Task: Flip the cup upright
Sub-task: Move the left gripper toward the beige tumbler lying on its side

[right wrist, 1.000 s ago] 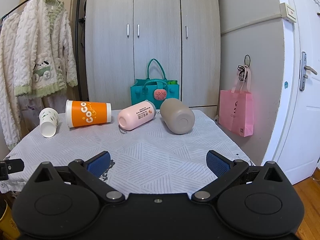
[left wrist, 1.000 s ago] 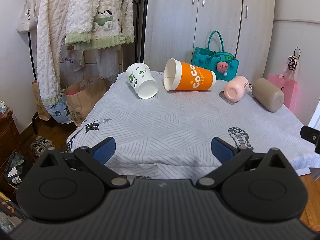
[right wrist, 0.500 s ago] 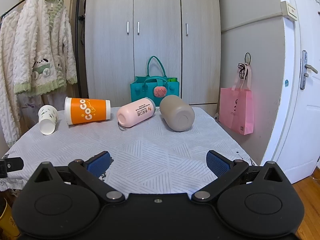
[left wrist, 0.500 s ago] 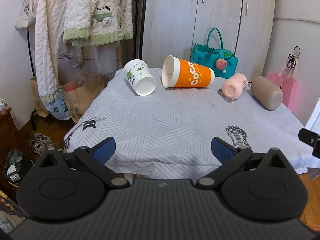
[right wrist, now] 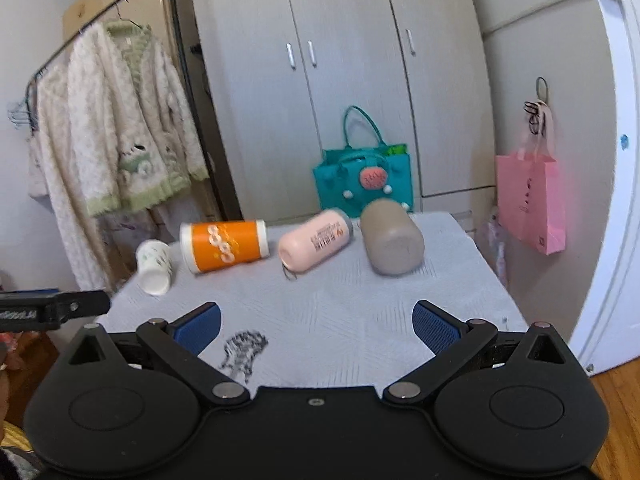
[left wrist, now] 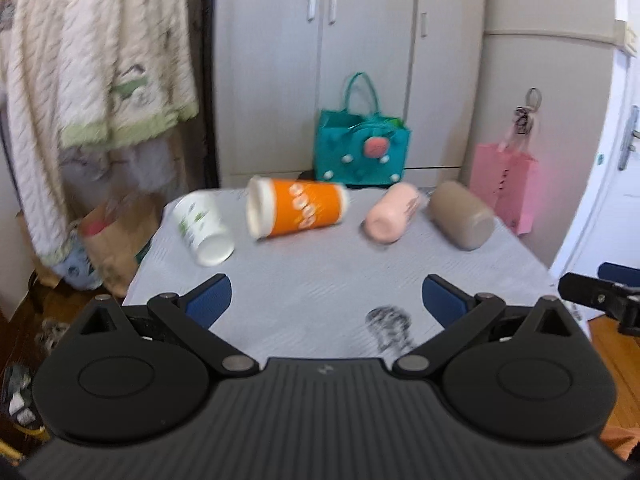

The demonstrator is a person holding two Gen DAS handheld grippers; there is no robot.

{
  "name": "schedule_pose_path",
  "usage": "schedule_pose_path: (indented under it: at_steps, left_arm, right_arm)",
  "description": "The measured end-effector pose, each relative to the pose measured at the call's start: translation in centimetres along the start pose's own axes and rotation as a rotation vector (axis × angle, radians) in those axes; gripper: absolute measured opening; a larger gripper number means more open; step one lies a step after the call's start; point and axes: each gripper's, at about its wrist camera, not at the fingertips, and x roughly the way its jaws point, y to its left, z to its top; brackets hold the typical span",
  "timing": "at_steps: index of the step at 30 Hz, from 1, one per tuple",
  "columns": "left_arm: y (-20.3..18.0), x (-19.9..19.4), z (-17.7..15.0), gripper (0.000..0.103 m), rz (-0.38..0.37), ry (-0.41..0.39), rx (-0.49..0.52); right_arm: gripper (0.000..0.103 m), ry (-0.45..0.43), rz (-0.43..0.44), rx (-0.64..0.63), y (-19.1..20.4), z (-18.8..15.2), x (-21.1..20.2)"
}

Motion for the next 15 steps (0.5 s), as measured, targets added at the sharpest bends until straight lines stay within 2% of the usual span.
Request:
schedule_pose_path:
  at_steps: [4, 10, 13, 15]
  left_arm:
    - [-1.6, 0.7, 1.6, 0.103, -0.073, 0.013, 0.002]
    - [-4.7, 3.8, 3.7, 0.103, -0.133, 0.049, 0.038]
    - [-5.9, 6.0, 4.6, 0.103, -0.164, 0.073, 0.005]
    - [-6.5, 7.7, 4.8, 0.101, -0.155, 0.088, -0.043]
  right_arm:
    - [0.103, 0.014, 0.054, 0.0, -1.3, 1.0, -0.1]
    - [0.103, 0.048, 0.046, -0.043, -3.8, 2.1, 1.4]
    - [0.103, 0.11, 0.08, -0.014, -6.2, 3.3, 3.1]
    - [0.103, 0.149, 0.105, 0.021, -7.8, 3.8, 4.4]
